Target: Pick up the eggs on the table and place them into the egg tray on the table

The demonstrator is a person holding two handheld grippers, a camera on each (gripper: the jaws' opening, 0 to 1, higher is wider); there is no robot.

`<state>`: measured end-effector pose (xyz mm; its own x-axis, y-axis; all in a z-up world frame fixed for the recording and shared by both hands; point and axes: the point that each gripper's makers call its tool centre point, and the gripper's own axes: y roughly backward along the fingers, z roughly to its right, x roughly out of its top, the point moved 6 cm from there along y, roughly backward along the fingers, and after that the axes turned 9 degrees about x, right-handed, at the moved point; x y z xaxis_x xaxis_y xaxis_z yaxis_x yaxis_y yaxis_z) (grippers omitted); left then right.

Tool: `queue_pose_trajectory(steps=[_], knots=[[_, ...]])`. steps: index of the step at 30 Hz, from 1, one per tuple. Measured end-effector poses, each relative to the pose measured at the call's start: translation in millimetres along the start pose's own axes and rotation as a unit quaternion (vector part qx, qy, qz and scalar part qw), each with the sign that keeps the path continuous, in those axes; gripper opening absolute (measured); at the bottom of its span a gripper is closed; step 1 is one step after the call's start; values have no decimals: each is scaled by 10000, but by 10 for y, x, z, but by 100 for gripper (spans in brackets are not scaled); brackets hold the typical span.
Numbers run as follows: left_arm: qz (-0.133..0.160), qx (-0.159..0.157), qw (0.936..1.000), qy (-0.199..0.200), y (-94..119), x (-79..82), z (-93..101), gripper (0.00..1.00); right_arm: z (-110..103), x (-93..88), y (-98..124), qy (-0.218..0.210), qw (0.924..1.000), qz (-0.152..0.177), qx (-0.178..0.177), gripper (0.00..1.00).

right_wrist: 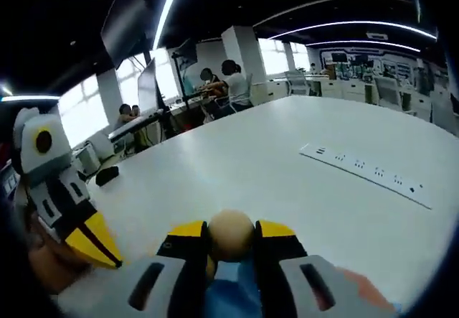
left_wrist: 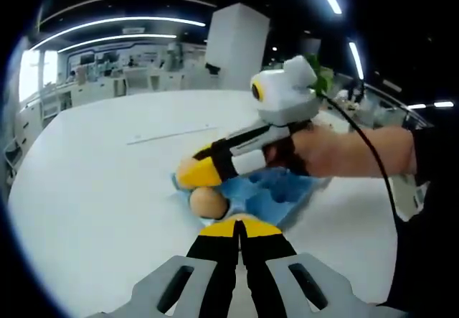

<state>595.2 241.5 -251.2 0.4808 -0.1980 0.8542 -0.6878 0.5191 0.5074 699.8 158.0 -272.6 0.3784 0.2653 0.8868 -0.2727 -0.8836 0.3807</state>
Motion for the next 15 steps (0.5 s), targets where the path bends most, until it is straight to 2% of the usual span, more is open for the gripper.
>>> queue_pose_trajectory(steps=[5, 12, 15], knots=[[2, 8, 10000, -21, -3, 1, 11, 1, 5, -5, 26, 95, 9999, -12, 77, 28], [-3, 17, 10000, -10, -22, 19, -35, 1, 30, 3, 200, 120, 9996, 234, 132, 32], [-12, 13, 10000, -8, -27, 13, -30, 1, 59, 76, 288, 138, 9989, 420, 154, 33]])
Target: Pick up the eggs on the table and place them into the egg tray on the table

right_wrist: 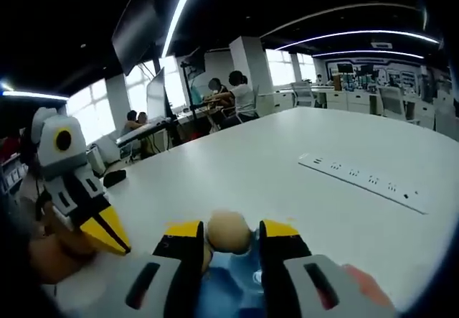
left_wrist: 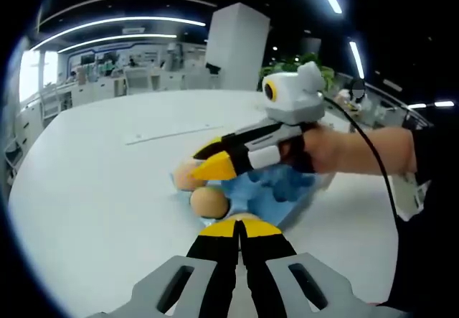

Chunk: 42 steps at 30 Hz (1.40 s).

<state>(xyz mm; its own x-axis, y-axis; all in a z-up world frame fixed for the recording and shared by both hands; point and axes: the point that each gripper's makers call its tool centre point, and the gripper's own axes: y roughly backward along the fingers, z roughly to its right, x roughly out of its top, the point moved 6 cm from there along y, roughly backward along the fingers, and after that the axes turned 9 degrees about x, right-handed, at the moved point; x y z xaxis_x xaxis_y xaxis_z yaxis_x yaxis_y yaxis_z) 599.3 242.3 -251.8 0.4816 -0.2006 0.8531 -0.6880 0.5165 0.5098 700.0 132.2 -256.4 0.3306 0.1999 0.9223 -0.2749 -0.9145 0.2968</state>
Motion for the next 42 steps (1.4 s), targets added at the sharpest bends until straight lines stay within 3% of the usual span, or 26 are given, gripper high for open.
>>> queue_pose_trajectory(steps=[4, 10, 16, 27, 42], knots=[[-7, 0, 10000, -10, -4, -1, 3, 1, 20, 73, 155, 13, 9998, 208, -4, 40], [-10, -11, 10000, -8, -11, 6, -11, 1, 95, 97, 364, 172, 9994, 243, -172, 49], [-36, -12, 10000, -40, -16, -5, 13, 1, 148, 83, 736, 491, 9974, 333, -420, 60], [-62, -40, 10000, -43, -35, -35, 35, 1, -3, -124, 1332, 701, 9957, 258, -550, 59], [-60, -27, 10000, -32, -50, -44, 19, 1, -108, -356, 1951, 911, 9928, 104, -774, 52]])
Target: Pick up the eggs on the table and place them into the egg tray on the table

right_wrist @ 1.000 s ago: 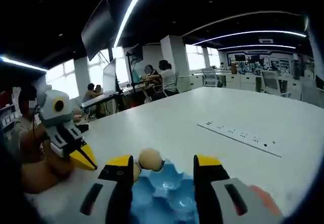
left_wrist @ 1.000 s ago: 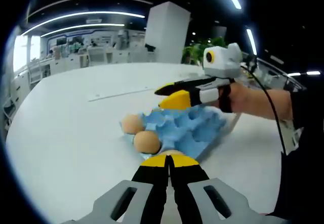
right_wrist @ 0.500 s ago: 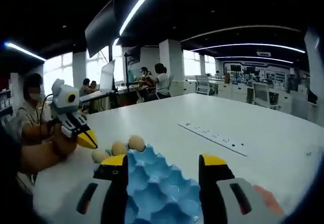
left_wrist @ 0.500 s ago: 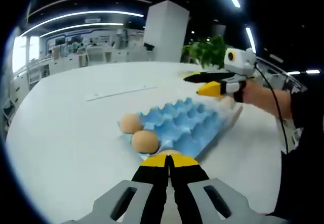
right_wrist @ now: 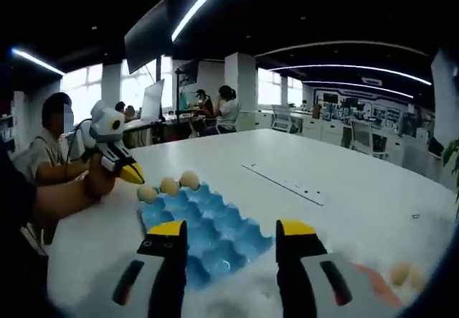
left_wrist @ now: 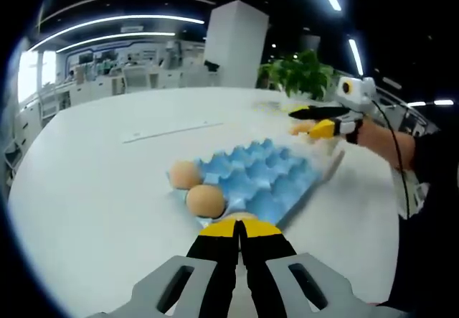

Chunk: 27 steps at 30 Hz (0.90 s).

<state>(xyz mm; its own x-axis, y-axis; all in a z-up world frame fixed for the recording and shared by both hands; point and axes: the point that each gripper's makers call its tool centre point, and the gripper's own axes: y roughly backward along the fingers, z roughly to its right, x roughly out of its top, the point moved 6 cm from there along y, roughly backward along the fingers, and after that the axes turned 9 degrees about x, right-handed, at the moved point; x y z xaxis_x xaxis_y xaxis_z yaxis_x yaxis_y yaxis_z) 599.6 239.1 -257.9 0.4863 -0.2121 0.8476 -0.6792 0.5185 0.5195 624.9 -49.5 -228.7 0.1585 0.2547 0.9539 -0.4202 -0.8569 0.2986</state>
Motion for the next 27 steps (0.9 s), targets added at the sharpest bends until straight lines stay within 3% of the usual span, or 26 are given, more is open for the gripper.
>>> queue_pose_trajectory(steps=[9, 17, 27], knots=[[30, -34, 10000, -6, 17, -3, 45, 1, -39, -149, 376, 15, 9997, -69, -230, 50], [32, -80, 10000, -10, 10, -7, 76, 1, -64, -319, 515, -156, 9988, -92, -451, 47], [21, -96, 9999, 86, 22, -18, 23, 1, 148, -446, 695, -211, 9941, -108, -1054, 45]])
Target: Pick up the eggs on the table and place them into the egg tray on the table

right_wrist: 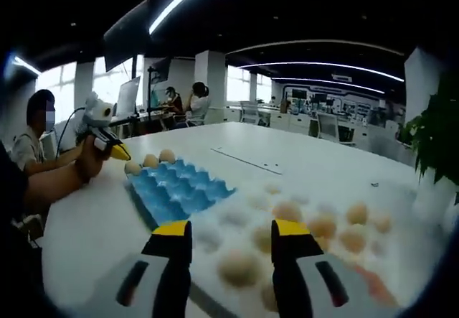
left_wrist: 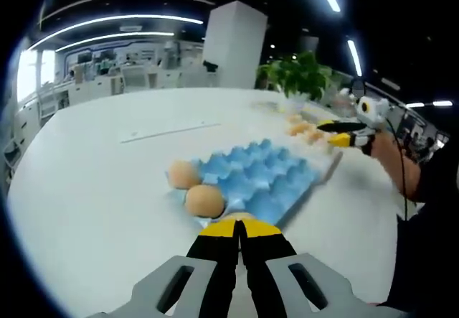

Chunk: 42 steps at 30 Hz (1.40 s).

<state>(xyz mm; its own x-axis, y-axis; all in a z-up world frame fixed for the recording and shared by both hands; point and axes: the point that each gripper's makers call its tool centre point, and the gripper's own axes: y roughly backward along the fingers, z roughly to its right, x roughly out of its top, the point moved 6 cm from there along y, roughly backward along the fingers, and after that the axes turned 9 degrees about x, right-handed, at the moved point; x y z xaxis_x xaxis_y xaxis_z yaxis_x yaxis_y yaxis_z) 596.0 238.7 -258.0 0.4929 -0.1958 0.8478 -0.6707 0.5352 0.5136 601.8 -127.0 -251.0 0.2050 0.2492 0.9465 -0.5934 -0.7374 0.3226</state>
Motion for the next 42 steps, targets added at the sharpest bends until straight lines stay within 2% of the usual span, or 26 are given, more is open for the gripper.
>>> queue_pose_trajectory(steps=[4, 7, 10, 17, 22, 24, 29, 32, 33, 36, 42], knots=[[-28, -18, 10000, -10, -26, -11, 30, 1, 73, -98, 24, -102, 9998, -137, -135, 43], [-19, -25, 10000, -35, -32, -3, 34, 1, 101, -119, 38, 18, 9993, -283, -225, 42], [-37, -14, 10000, -50, -38, 12, -15, 1, 100, -127, 29, 111, 9989, -406, -205, 42], [-29, -17, 10000, -74, -23, 17, 4, 1, 128, -156, 33, 185, 9979, -596, -153, 40], [17, -42, 10000, -3, -3, 29, -19, 1, 144, -164, -13, 378, 9951, -904, -121, 39], [24, -39, 10000, -8, 14, 14, 33, 1, 155, -164, -25, 411, 9943, -981, -107, 39], [33, -38, 10000, -43, 30, 18, 66, 1, 140, -168, -23, 398, 9920, -1202, 21, 37], [45, -45, 10000, -44, 32, 35, 43, 1, 87, -187, -36, 225, 9902, -1335, 330, 31], [49, -50, 10000, -43, 32, 44, 28, 1, 115, -178, -38, 269, 9908, -1307, 243, 31], [61, -54, 10000, -52, 36, 57, 18, 1, 103, -186, -30, 208, 9896, -1380, 336, 31], [66, -65, 9999, -87, 40, 60, 60, 1, 107, -181, -37, -18, 9838, -1663, 667, 31]])
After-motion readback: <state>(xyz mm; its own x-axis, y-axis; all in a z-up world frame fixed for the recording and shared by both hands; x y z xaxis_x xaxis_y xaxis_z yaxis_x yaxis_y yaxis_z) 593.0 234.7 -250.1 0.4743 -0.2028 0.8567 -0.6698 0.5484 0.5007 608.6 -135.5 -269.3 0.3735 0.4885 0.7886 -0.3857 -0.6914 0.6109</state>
